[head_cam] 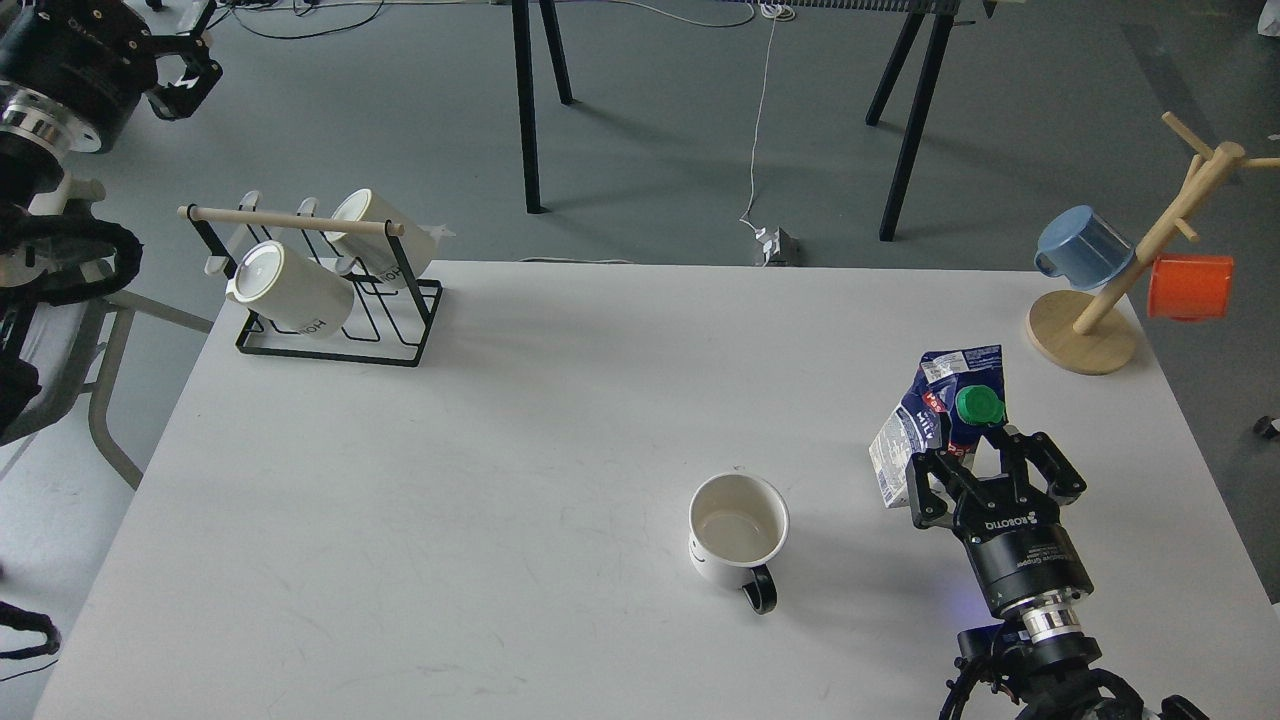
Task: Place cup and milk with both arms
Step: 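Grasp the milk carton with the right gripper and slide it beside the mug, then open the right gripper and pull it back from the carton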
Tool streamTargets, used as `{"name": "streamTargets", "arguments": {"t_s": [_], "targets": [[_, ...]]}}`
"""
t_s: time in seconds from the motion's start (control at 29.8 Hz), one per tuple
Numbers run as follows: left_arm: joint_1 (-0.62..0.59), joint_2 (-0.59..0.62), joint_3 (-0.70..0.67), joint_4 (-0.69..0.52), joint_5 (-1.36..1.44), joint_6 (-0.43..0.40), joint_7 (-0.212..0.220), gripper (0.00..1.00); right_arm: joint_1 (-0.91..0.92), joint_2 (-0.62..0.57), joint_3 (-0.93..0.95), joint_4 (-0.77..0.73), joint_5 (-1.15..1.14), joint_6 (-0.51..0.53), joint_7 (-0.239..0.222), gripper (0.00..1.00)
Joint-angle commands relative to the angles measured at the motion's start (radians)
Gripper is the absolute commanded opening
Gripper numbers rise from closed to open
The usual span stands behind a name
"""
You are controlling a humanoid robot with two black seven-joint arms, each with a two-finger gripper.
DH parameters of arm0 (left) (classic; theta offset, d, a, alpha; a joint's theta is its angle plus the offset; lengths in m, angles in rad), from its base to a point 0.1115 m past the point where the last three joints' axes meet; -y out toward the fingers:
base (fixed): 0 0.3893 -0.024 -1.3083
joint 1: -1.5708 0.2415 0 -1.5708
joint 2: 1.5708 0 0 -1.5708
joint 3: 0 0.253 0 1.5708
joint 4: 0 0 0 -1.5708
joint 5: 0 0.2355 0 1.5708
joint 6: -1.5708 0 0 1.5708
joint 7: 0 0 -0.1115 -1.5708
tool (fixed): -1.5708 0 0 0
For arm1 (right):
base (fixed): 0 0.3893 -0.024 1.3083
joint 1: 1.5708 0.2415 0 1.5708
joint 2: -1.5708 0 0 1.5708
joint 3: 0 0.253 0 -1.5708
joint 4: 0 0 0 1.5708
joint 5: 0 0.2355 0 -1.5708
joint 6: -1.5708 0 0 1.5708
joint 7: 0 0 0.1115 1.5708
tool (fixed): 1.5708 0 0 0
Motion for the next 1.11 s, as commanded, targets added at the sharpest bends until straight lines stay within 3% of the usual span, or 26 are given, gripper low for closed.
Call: {"name": "streamTargets", "arguments": {"t_s": [0.0,0.57,0.64,0.7,0.8,1.07], "targets": [[0.001,0.005,0.0,0.0,0.001,0.0,0.0,0.99,0.001,0.047,-0.044,0.0,-0.033,0.0,-0.001,0.37],[-0.01,0.005,0.003,0.0,0.009,0.001,0.0,0.99,0.023,0.09,-0.15,-0.04,-0.07,0.0,-0.001,0.41],[-0.013,0.005,0.003,0.0,0.009,0.001,0.0,0.99,0.023,0.09,-0.148,-0.04,-0.07,0.0,-0.001,0.48],[-0.013,0.005,0.003,0.0,0.009,0.001,0.0,0.99,0.024,0.09,-0.147,-0.041,-0.07,0.0,0.0,0.62],[-0.013,0.005,0.005,0.0,0.009,0.0,0.0,0.99,0.026,0.091,-0.142,-0.043,-0.068,0.0,0.003,0.97],[-0.012,0.007,0.005,0.0,0.009,0.0,0.0,0.99,0.012,0.087,-0.145,-0.041,-0.068,0.0,0.003,0.97]]}}
